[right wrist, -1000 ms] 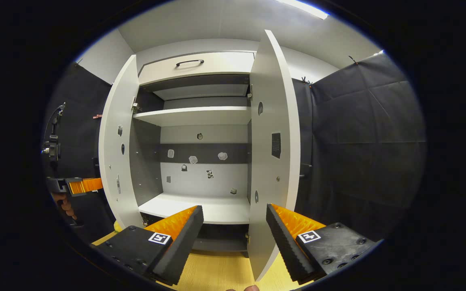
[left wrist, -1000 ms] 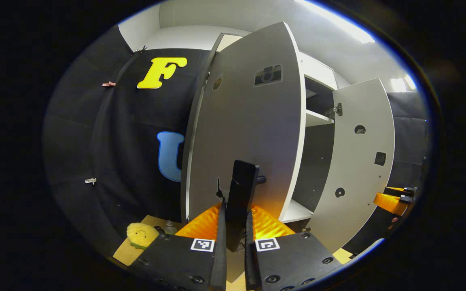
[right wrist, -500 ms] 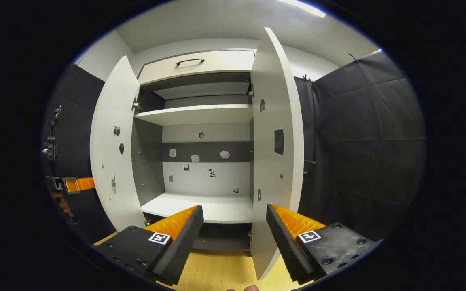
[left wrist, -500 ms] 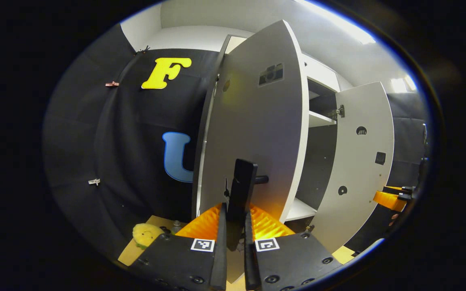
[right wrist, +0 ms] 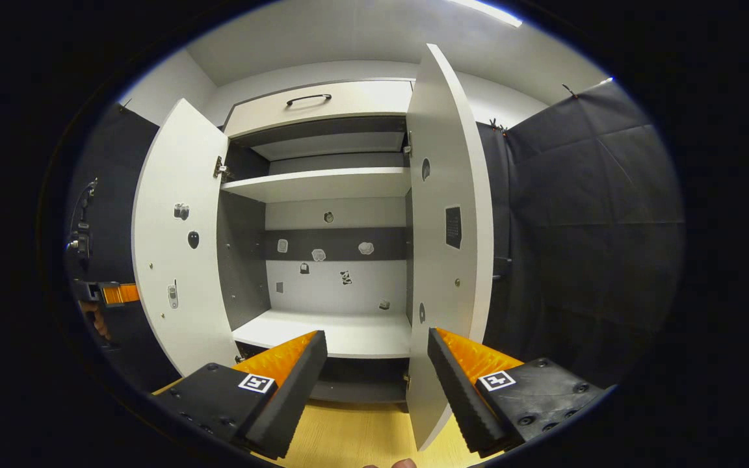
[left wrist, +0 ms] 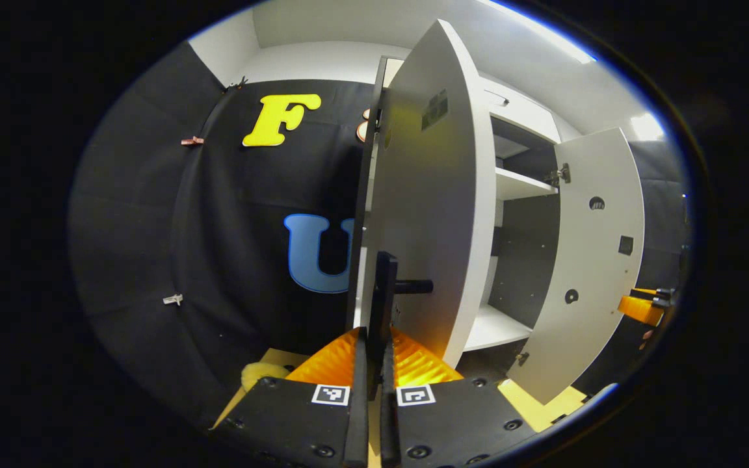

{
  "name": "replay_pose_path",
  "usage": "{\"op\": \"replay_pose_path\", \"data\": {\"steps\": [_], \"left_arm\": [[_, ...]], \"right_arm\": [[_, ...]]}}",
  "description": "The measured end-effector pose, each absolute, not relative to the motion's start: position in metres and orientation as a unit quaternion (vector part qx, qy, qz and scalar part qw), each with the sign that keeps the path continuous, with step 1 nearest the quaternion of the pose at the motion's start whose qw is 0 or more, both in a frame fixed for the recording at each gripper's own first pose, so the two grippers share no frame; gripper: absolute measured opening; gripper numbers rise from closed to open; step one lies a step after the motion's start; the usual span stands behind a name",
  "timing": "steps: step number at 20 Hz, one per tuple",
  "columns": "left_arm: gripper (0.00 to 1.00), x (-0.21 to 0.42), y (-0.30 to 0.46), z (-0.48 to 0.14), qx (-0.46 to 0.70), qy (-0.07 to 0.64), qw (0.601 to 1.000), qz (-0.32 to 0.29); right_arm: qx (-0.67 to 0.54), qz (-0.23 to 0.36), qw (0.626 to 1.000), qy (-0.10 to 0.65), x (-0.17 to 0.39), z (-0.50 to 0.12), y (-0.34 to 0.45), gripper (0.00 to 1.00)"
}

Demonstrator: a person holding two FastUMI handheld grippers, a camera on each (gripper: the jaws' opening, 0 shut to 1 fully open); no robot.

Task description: Open the right door of the double-door shoe cabinet with the right hand, and open the left door with the left hand.

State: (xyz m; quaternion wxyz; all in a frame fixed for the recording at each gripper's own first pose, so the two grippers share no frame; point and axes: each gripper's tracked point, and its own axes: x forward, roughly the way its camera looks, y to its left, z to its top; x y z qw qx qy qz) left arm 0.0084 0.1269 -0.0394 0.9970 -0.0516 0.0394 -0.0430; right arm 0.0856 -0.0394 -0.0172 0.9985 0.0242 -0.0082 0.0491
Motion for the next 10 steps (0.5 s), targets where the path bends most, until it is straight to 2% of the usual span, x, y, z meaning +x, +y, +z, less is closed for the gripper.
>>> {"op": "replay_pose_path", "data": {"steps": [4,6,7,8,10], "left_arm": [[0.07,0.007,0.156,-0.038,-0.023,0.043,0.999,-0.007],[0.05,0.005,0.152,-0.036,-0.05,0.04,0.998,-0.026],[0.09,0.004,0.152,-0.035,-0.059,0.041,0.997,-0.028],[0.05,0.004,0.155,-0.036,-0.06,0.041,0.997,-0.028],[0.05,0.003,0.156,-0.037,-0.048,0.041,0.998,-0.021]], "right_arm": [[0.024,0.056,0.998,-0.009,0.085,-0.016,-0.038,0.98],[0.024,0.059,0.998,-0.008,0.084,-0.015,-0.036,0.98],[0.023,0.059,0.998,-0.008,0.085,-0.015,-0.036,0.98],[0.022,0.058,0.998,-0.008,0.085,-0.015,-0.037,0.98],[0.023,0.057,0.998,-0.006,0.087,-0.018,-0.039,0.98]]}}
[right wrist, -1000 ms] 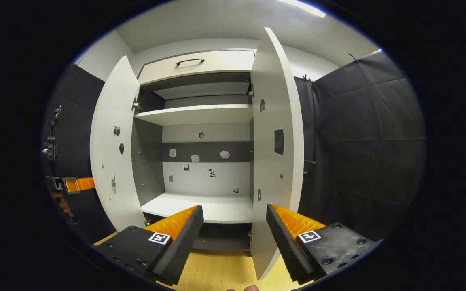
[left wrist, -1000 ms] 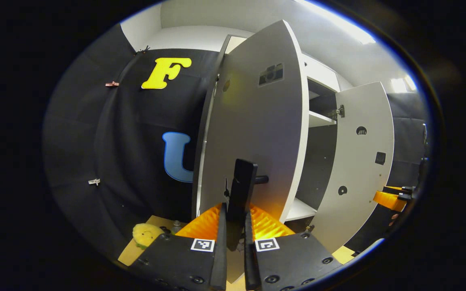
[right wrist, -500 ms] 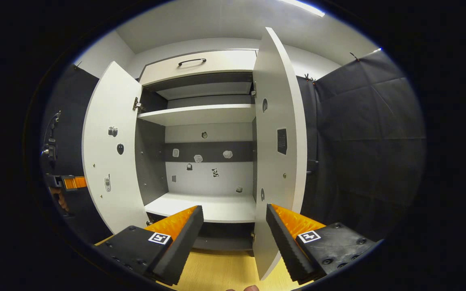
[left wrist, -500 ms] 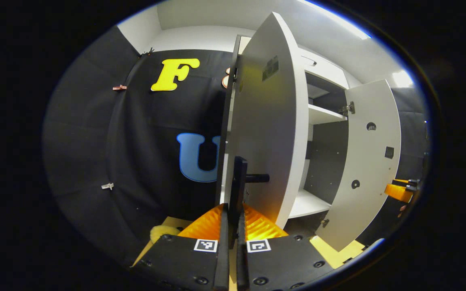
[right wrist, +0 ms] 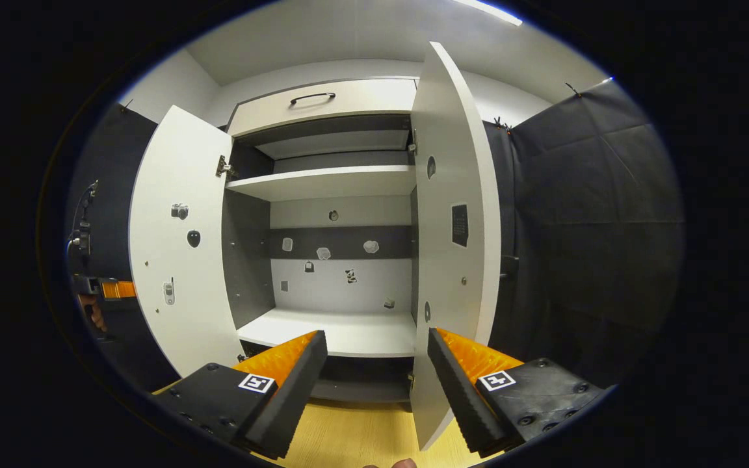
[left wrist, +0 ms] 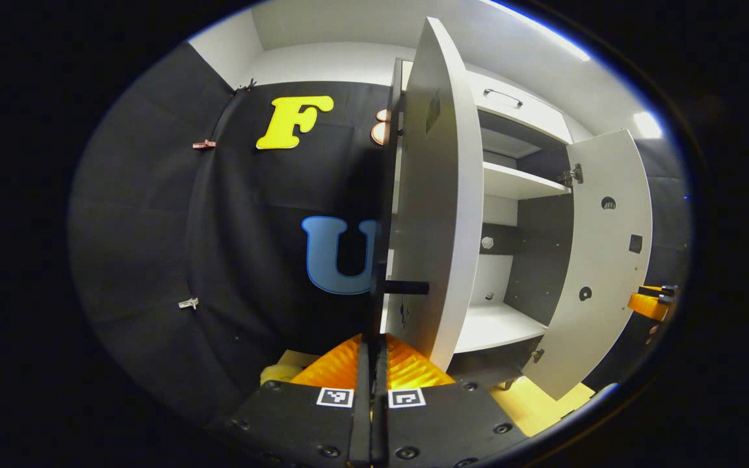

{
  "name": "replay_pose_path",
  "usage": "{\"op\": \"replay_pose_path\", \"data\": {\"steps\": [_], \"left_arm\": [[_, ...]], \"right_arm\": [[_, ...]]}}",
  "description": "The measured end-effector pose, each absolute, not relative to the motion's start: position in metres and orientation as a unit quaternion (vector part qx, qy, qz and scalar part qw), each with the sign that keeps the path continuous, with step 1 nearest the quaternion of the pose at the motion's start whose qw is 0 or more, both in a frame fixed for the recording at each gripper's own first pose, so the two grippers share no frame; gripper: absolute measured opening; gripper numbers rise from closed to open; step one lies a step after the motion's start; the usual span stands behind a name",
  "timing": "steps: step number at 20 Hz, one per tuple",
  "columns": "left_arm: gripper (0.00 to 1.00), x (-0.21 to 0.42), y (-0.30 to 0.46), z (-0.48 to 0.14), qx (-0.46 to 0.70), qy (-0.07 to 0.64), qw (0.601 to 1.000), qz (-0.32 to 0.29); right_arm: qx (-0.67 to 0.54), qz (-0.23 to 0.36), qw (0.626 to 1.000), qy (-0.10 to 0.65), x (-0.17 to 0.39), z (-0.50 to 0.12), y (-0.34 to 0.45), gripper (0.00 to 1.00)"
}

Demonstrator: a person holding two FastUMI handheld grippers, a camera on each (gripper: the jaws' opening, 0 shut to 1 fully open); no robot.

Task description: Open the right door of the double-door shoe cabinet with the right hand, and open the left door with the left hand.

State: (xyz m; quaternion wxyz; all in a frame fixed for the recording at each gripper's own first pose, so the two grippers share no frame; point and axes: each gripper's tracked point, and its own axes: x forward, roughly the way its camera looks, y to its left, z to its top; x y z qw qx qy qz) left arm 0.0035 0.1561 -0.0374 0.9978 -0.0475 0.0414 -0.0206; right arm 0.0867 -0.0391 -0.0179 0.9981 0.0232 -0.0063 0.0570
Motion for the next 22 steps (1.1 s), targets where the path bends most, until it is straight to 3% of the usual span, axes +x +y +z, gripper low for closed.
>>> {"op": "replay_pose_path", "data": {"steps": [17,19,22], "left_arm": [[0.11,-0.05,0.157,-0.025,-0.047,0.019,0.999,0.019],[0.28,-0.059,0.152,-0.023,-0.042,0.014,0.999,0.017],[0.64,-0.067,0.147,-0.021,-0.024,0.009,0.999,0.029]], "right_arm": [[0.024,0.075,0.997,-0.002,0.091,-0.018,-0.022,0.98],[0.024,0.077,0.997,-0.003,0.093,-0.017,-0.018,0.98],[0.03,0.08,0.996,-0.004,0.094,-0.016,-0.014,0.98]]}}
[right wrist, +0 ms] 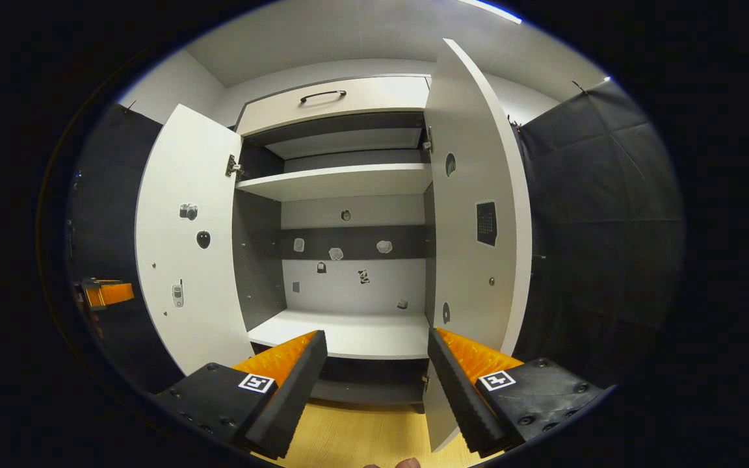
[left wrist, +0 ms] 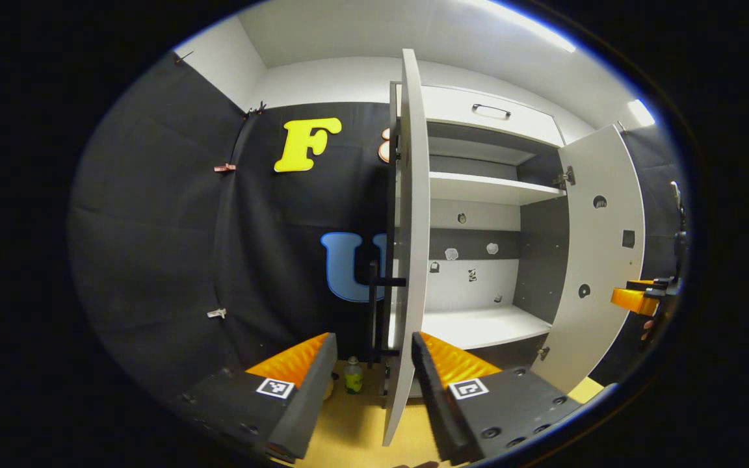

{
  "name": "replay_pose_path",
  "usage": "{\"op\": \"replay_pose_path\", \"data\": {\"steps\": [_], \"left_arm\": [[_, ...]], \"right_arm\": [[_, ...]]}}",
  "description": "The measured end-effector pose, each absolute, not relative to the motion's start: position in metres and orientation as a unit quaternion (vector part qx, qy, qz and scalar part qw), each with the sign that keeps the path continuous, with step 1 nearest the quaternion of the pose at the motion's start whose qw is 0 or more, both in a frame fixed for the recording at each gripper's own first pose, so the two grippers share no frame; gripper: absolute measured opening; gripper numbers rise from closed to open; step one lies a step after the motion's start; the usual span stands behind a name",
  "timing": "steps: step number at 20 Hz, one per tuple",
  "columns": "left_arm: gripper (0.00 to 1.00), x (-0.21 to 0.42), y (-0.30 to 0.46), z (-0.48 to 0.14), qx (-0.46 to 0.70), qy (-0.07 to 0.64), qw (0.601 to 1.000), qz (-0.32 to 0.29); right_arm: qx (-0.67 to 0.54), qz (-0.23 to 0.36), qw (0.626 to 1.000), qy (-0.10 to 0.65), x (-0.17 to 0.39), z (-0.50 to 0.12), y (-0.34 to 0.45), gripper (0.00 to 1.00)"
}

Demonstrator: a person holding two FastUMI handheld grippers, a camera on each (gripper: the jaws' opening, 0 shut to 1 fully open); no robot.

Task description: Open the right door of the double-door shoe cabinet with the right hand, and open the left door with the left hand.

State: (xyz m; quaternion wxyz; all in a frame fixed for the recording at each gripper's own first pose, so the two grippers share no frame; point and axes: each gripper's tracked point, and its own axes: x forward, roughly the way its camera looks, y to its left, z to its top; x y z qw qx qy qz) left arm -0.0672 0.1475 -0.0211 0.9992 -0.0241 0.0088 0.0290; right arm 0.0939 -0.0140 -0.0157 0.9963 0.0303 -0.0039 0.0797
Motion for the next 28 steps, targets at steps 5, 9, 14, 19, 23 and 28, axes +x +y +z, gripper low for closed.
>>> {"op": "replay_pose_path", "data": {"steps": [5,9,14,19,23,28], "left_arm": [[0.92,-0.071,0.114,-0.014,-0.034,-0.002,0.999,0.003],[0.95,-0.069,0.098,-0.015,-0.031,-0.005,0.999,0.001],[0.95,-0.065,0.081,-0.014,-0.04,-0.007,0.999,-0.006],[0.95,-0.058,0.063,-0.011,-0.033,-0.01,0.999,-0.022],[0.95,-0.055,0.053,-0.011,-0.027,-0.009,0.999,-0.022],[0.95,-0.056,0.042,-0.013,-0.034,-0.006,0.999,-0.033]], "right_arm": [[0.031,0.067,0.997,-0.009,0.094,-0.013,-0.021,0.98],[0.041,0.061,0.997,-0.009,0.095,-0.012,-0.026,0.98],[0.031,0.049,0.998,-0.015,0.095,-0.01,-0.032,0.98],[0.028,0.053,0.998,-0.018,0.092,-0.006,-0.028,0.98],[0.03,0.059,0.998,-0.018,0.089,-0.006,-0.022,0.98],[0.037,0.062,0.997,-0.024,0.085,-0.001,-0.017,0.98]]}}
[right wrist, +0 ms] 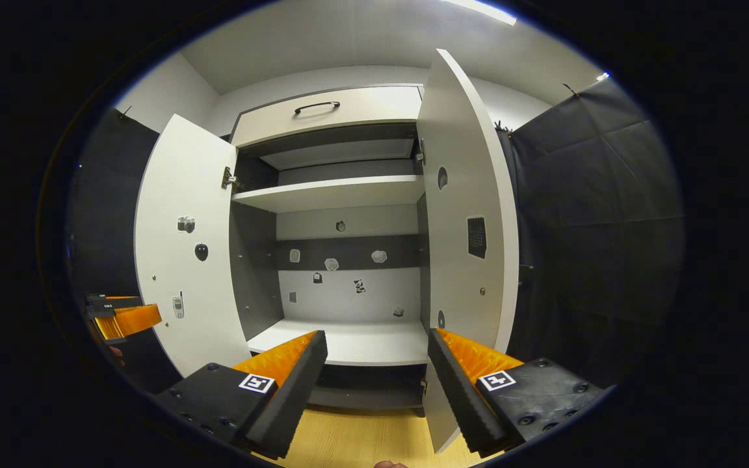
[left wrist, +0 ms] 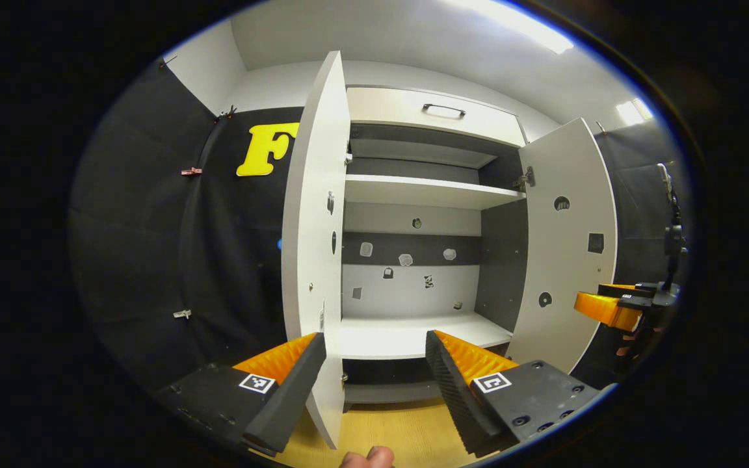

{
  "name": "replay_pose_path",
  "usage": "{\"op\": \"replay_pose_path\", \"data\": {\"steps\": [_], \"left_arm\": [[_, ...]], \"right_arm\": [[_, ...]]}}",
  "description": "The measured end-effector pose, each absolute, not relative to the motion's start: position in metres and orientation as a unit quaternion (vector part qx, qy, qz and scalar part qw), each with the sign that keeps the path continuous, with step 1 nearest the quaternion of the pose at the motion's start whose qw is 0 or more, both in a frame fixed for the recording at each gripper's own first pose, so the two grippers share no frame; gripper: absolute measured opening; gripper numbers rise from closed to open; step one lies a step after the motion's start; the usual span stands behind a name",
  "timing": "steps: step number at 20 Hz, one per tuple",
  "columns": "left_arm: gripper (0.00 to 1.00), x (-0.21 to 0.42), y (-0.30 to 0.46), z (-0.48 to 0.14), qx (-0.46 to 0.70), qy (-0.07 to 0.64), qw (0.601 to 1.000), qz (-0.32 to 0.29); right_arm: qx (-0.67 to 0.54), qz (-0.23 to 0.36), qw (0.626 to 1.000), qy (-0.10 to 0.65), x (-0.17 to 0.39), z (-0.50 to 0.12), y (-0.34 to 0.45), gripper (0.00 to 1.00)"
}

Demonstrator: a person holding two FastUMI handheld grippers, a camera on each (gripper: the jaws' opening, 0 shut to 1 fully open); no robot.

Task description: Open the right door of the double-door shoe cabinet with the right hand, and open the left door with the left hand.

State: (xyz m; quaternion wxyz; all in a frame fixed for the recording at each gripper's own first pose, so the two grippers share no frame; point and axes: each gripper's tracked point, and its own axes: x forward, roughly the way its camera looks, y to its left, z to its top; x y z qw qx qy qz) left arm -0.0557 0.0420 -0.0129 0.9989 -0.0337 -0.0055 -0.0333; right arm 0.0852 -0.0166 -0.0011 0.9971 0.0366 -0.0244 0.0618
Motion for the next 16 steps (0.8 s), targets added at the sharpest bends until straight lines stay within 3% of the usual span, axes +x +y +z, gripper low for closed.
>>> {"op": "replay_pose_path", "data": {"steps": [16], "left_arm": [[0.95,-0.054,0.031,-0.013,-0.027,-0.007,0.999,-0.037]], "right_arm": [[0.04,0.066,0.997,-0.019,0.083,-0.005,-0.014,0.98]]}}
